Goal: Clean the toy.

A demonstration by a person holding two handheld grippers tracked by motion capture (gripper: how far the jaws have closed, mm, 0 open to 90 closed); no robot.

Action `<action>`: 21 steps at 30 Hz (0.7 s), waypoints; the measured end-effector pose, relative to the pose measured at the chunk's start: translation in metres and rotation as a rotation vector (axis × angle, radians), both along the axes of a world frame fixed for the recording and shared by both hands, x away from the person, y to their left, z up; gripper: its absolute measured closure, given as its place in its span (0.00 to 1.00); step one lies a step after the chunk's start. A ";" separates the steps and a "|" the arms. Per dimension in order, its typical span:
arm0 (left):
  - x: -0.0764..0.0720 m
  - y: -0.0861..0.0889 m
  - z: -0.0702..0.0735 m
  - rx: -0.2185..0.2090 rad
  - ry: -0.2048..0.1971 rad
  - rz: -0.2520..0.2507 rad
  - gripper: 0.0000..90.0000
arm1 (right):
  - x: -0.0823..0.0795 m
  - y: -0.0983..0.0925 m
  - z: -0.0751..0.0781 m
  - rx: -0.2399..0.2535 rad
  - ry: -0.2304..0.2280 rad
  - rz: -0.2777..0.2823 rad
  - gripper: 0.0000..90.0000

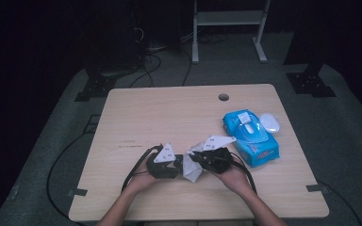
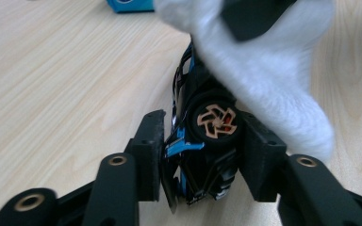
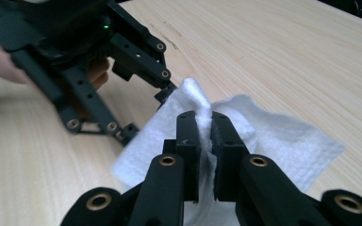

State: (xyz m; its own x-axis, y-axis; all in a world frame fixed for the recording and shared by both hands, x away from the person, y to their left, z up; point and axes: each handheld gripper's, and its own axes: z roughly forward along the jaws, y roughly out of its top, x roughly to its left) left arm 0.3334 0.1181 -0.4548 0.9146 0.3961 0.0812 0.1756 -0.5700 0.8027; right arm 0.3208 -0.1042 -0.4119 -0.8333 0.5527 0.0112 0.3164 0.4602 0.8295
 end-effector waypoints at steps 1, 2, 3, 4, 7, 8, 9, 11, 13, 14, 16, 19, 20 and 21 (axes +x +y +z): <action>0.001 0.002 -0.001 -0.003 0.015 0.006 0.57 | 0.003 0.004 -0.002 -0.016 0.003 -0.005 0.92; 0.001 0.003 -0.003 -0.013 0.036 0.015 0.55 | 0.004 0.006 -0.004 -0.025 0.000 -0.004 0.92; 0.002 0.005 -0.005 -0.025 0.054 0.023 0.54 | 0.005 0.009 -0.005 -0.026 0.003 -0.003 0.92; 0.002 0.006 -0.007 -0.027 0.073 0.026 0.53 | 0.005 0.011 -0.005 -0.021 0.007 -0.001 0.92; 0.003 0.006 -0.008 -0.005 0.064 0.027 0.59 | 0.006 0.020 -0.006 -0.014 0.020 0.016 0.92; 0.003 0.005 -0.008 -0.012 0.061 0.027 0.61 | 0.007 0.023 -0.007 -0.017 0.020 0.022 0.92; 0.002 0.005 -0.008 -0.009 0.055 0.025 0.62 | 0.007 0.026 -0.008 -0.028 0.021 0.024 0.92; 0.002 0.005 -0.008 0.006 0.043 0.013 0.63 | 0.009 0.029 -0.009 -0.033 0.028 0.028 0.92; 0.001 0.005 -0.008 0.015 0.027 0.007 0.64 | 0.011 0.026 -0.009 -0.032 0.032 0.019 0.92; 0.001 0.005 -0.008 0.015 0.025 0.008 0.65 | 0.012 0.024 -0.009 -0.034 0.031 0.006 0.92; 0.001 0.004 -0.009 0.011 0.021 0.010 0.65 | 0.015 0.019 -0.009 -0.025 0.054 -0.011 0.92; 0.002 0.004 -0.009 0.004 0.021 0.014 0.65 | 0.013 0.024 -0.010 -0.016 0.036 -0.005 0.92; 0.002 0.004 -0.009 0.003 0.024 0.016 0.65 | 0.011 0.027 -0.011 -0.015 0.032 0.006 0.92; 0.002 0.004 -0.009 0.003 0.022 0.019 0.65 | 0.010 0.030 -0.011 -0.029 0.017 0.005 0.92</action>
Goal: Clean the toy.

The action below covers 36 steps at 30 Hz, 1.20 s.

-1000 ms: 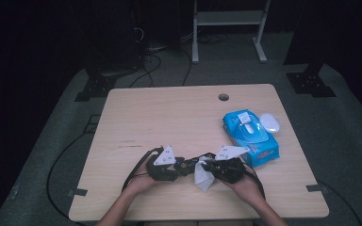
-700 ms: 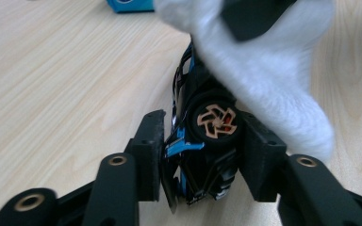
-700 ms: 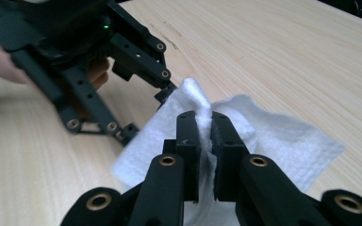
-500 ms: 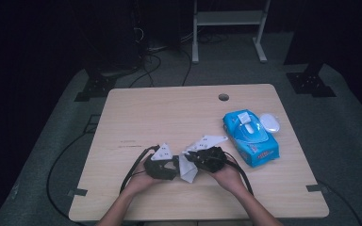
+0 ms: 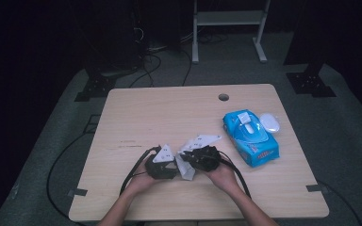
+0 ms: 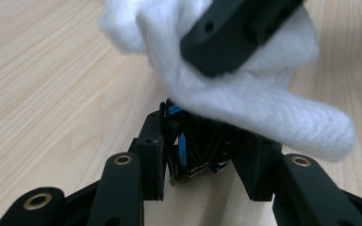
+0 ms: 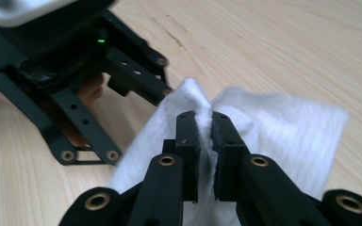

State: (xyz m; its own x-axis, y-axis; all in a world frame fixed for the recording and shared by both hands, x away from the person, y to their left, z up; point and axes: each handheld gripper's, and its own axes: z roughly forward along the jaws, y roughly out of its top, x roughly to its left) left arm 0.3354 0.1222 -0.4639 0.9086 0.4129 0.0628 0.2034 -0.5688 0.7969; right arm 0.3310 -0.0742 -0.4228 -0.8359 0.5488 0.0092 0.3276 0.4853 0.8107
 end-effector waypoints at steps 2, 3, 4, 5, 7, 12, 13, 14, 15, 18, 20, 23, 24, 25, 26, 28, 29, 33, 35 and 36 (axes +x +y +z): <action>-0.001 0.001 0.000 0.000 -0.005 0.003 0.65 | 0.001 0.000 0.000 0.003 -0.001 0.002 0.92; -0.002 0.001 0.000 -0.002 -0.007 0.002 0.65 | 0.002 -0.003 0.000 0.001 0.002 -0.008 0.92; -0.002 0.001 0.000 -0.003 -0.006 0.003 0.65 | 0.003 -0.007 0.001 -0.011 -0.012 -0.023 0.92; -0.001 0.001 0.000 -0.004 -0.007 0.004 0.65 | 0.004 -0.010 0.001 -0.018 -0.012 -0.040 0.92; -0.001 0.000 -0.001 -0.006 -0.009 0.003 0.65 | 0.009 -0.021 0.001 -0.021 -0.002 -0.077 0.92; -0.001 -0.002 -0.001 -0.009 -0.007 -0.003 0.65 | 0.006 -0.014 0.001 0.007 0.027 -0.052 0.92; -0.001 -0.002 -0.001 -0.008 -0.009 -0.003 0.65 | 0.005 -0.009 0.001 0.010 0.025 -0.040 0.92; -0.001 -0.001 -0.001 -0.006 -0.009 -0.004 0.65 | 0.003 -0.004 0.000 0.007 0.014 -0.027 0.92; -0.001 -0.001 -0.001 -0.008 -0.008 -0.003 0.65 | 0.002 0.002 0.000 0.004 0.002 -0.014 0.92; -0.001 0.000 -0.001 -0.009 -0.007 -0.004 0.65 | 0.003 0.005 0.001 -0.018 -0.015 -0.013 0.92; -0.002 0.001 -0.001 -0.014 -0.006 -0.001 0.65 | 0.004 -0.003 0.002 -0.036 -0.027 -0.041 0.92; -0.001 0.000 -0.001 -0.018 -0.002 0.000 0.65 | 0.007 -0.013 0.002 -0.032 -0.016 -0.078 0.92; -0.001 0.000 -0.001 -0.018 -0.002 -0.001 0.65 | 0.007 -0.012 0.002 -0.017 0.000 -0.075 0.92; 0.000 0.000 -0.001 -0.017 0.001 -0.001 0.65 | 0.006 -0.010 0.001 -0.002 0.004 -0.057 0.92; 0.000 0.000 -0.001 -0.019 0.002 0.001 0.65 | 0.004 -0.006 0.001 0.022 0.017 -0.021 0.92; -0.001 0.000 -0.001 -0.022 0.002 0.007 0.65 | -0.001 0.001 -0.001 0.006 -0.001 0.004 0.92; -0.001 0.000 -0.001 -0.023 0.003 0.008 0.65 | -0.001 0.001 0.000 -0.008 -0.015 0.010 0.92; 0.000 0.000 -0.001 -0.025 0.004 0.005 0.65 | 0.006 -0.017 0.002 -0.047 -0.030 -0.069 0.92; 0.000 0.000 -0.001 -0.024 0.003 0.005 0.65 | 0.009 -0.027 0.002 -0.035 -0.012 -0.088 0.92; 0.000 0.000 -0.001 -0.023 0.003 0.005 0.65 | 0.009 -0.028 0.002 -0.025 -0.010 -0.088 0.92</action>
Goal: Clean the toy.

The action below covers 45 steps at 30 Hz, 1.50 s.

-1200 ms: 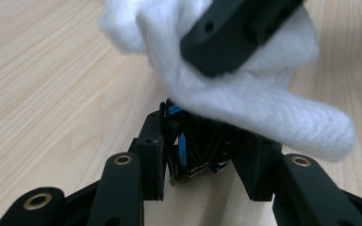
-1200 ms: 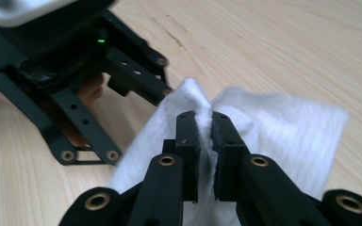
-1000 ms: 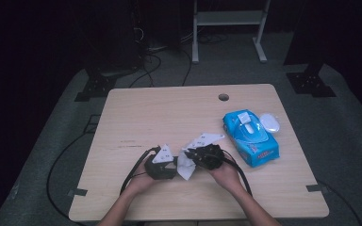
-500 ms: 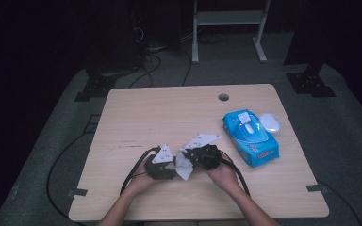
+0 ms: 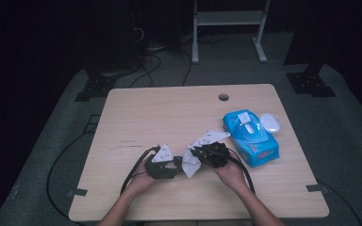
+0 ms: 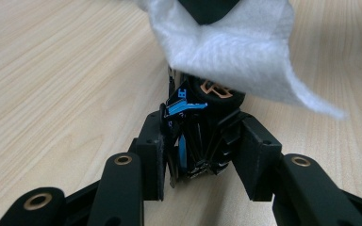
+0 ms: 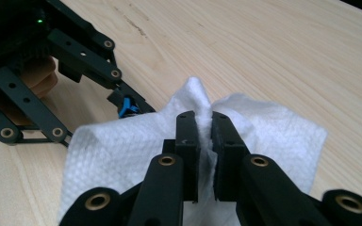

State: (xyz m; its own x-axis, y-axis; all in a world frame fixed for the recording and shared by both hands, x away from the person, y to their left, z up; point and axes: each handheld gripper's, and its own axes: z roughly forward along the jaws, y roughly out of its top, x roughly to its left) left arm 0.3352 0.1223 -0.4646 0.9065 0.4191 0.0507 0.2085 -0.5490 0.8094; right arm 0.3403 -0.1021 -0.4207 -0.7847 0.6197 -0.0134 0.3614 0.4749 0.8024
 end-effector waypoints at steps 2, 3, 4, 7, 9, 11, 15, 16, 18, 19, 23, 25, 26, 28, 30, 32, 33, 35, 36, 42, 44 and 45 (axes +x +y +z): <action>0.000 0.000 0.000 0.002 0.003 -0.002 0.65 | -0.003 0.006 -0.001 0.018 0.003 0.030 0.92; 0.000 0.000 0.001 0.006 0.000 -0.004 0.65 | -0.005 0.012 -0.001 0.010 -0.005 0.046 0.92; 0.000 -0.001 0.001 0.009 -0.002 -0.005 0.65 | -0.008 0.018 -0.002 0.001 -0.018 0.061 0.92; -0.001 0.000 0.001 0.012 -0.005 -0.007 0.65 | -0.013 0.026 -0.001 -0.031 -0.063 0.083 0.92; -0.001 0.001 0.002 0.007 -0.004 -0.012 0.65 | -0.010 0.017 -0.001 -0.031 -0.053 0.066 0.92; 0.000 0.002 0.003 -0.003 -0.006 -0.011 0.64 | -0.005 0.003 -0.002 -0.026 -0.045 0.013 0.92; 0.001 0.001 0.003 -0.005 -0.006 -0.010 0.64 | -0.001 -0.004 -0.003 0.007 -0.012 -0.011 0.92; 0.001 0.001 0.003 -0.005 -0.006 -0.006 0.64 | -0.003 0.001 -0.003 0.005 -0.017 0.003 0.92; 0.001 0.002 0.003 -0.007 -0.001 -0.005 0.64 | -0.007 0.013 -0.003 0.011 -0.017 0.037 0.92; 0.001 0.001 0.003 -0.006 -0.002 -0.004 0.64 | -0.009 0.019 -0.003 0.011 -0.020 0.052 0.92; 0.001 0.002 0.003 -0.006 -0.003 -0.005 0.65 | -0.009 0.023 -0.002 -0.022 -0.038 0.065 0.92; 0.001 0.002 0.003 -0.005 -0.006 -0.007 0.65 | -0.006 0.013 -0.001 -0.036 -0.046 0.035 0.92; 0.001 0.002 0.003 -0.004 -0.008 -0.009 0.65 | -0.005 0.007 -0.002 -0.047 -0.055 0.018 0.92; 0.001 0.002 0.003 -0.004 -0.009 -0.010 0.65 | -0.002 -0.002 -0.001 -0.047 -0.046 -0.010 0.92; 0.001 0.001 0.003 0.000 -0.012 -0.013 0.65 | -0.002 -0.004 -0.001 -0.034 -0.036 -0.018 0.92; 0.001 0.001 0.003 -0.004 -0.009 -0.011 0.65 | -0.006 0.004 -0.002 -0.039 -0.046 0.002 0.92; 0.001 0.001 0.003 -0.004 -0.009 -0.011 0.65 | -0.007 0.010 -0.002 -0.032 -0.050 0.016 0.92; 0.000 0.001 0.003 -0.002 -0.010 -0.010 0.64 | -0.010 0.023 -0.002 -0.023 -0.044 0.042 0.92; 0.001 0.001 0.004 0.001 -0.009 -0.009 0.64 | -0.012 0.028 -0.002 -0.024 -0.051 0.052 0.92; 0.001 0.002 0.003 -0.003 -0.012 -0.008 0.64 | -0.006 0.011 -0.004 -0.012 -0.051 0.004 0.92; 0.001 0.002 0.003 -0.002 -0.013 -0.010 0.64 | -0.003 -0.002 -0.004 -0.021 -0.063 -0.038 0.92; 0.001 0.002 0.004 0.000 -0.013 -0.011 0.64 | -0.002 -0.009 -0.003 -0.026 -0.075 -0.061 0.92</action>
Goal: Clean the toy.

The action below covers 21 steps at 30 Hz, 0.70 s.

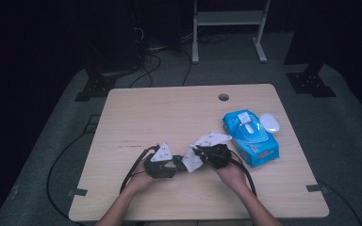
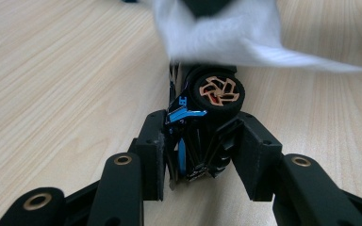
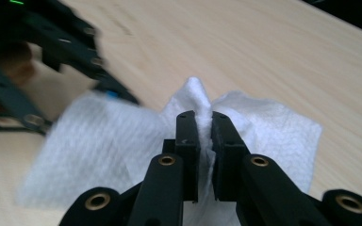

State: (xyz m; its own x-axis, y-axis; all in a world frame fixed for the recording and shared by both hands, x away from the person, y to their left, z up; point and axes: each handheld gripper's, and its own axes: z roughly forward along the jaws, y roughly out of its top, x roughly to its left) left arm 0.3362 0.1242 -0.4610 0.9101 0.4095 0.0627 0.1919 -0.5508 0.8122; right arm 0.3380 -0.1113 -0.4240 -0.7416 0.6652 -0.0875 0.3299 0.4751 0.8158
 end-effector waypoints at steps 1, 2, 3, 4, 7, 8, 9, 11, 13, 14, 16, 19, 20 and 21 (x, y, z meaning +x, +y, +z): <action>0.000 0.000 0.000 0.003 -0.001 -0.001 0.64 | 0.001 -0.006 0.000 0.007 0.001 -0.017 0.92; -0.001 0.000 0.000 0.004 -0.002 -0.001 0.64 | 0.002 -0.012 0.000 0.017 0.009 -0.033 0.92; -0.001 0.000 0.000 0.005 -0.003 -0.001 0.65 | 0.002 -0.016 0.000 0.018 0.006 -0.045 0.92; -0.001 -0.001 0.001 0.006 -0.004 -0.002 0.64 | 0.002 -0.020 0.000 0.015 0.005 -0.059 0.92; 0.000 -0.002 0.000 0.003 -0.005 -0.004 0.64 | 0.002 -0.025 -0.001 0.019 0.007 -0.065 0.92; 0.000 -0.002 0.000 0.002 -0.002 -0.003 0.64 | 0.000 -0.025 0.000 0.011 0.001 -0.068 0.92; 0.000 -0.003 0.000 -0.004 0.001 0.000 0.64 | 0.000 -0.023 0.000 0.009 -0.004 -0.063 0.92; 0.001 -0.003 0.000 -0.010 0.006 0.002 0.64 | -0.002 -0.017 0.000 0.029 0.010 -0.035 0.92; 0.001 -0.003 0.000 -0.013 0.007 0.003 0.64 | -0.004 -0.007 -0.001 0.040 0.014 0.011 0.92; 0.001 -0.003 0.000 -0.012 0.007 0.002 0.64 | -0.006 -0.002 -0.002 0.042 0.020 0.036 0.92; 0.001 -0.002 0.000 -0.016 0.008 0.003 0.64 | -0.009 0.006 -0.002 0.010 0.003 0.050 0.91; 0.000 -0.001 0.001 -0.014 0.008 0.003 0.64 | -0.007 0.000 -0.001 -0.006 -0.004 0.034 0.91; 0.000 -0.001 0.001 -0.014 0.008 0.003 0.64 | -0.006 -0.006 0.000 -0.011 -0.013 0.011 0.92; 0.000 -0.001 0.001 -0.014 0.005 0.002 0.64 | -0.004 -0.012 0.001 -0.009 -0.011 -0.011 0.91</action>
State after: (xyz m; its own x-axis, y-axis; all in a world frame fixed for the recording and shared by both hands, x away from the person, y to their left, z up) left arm 0.3362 0.1233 -0.4599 0.9096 0.4123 0.0520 0.1974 -0.5388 0.8190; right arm 0.3341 -0.1236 -0.4231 -0.7329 0.6727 -0.1014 0.3266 0.4786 0.8150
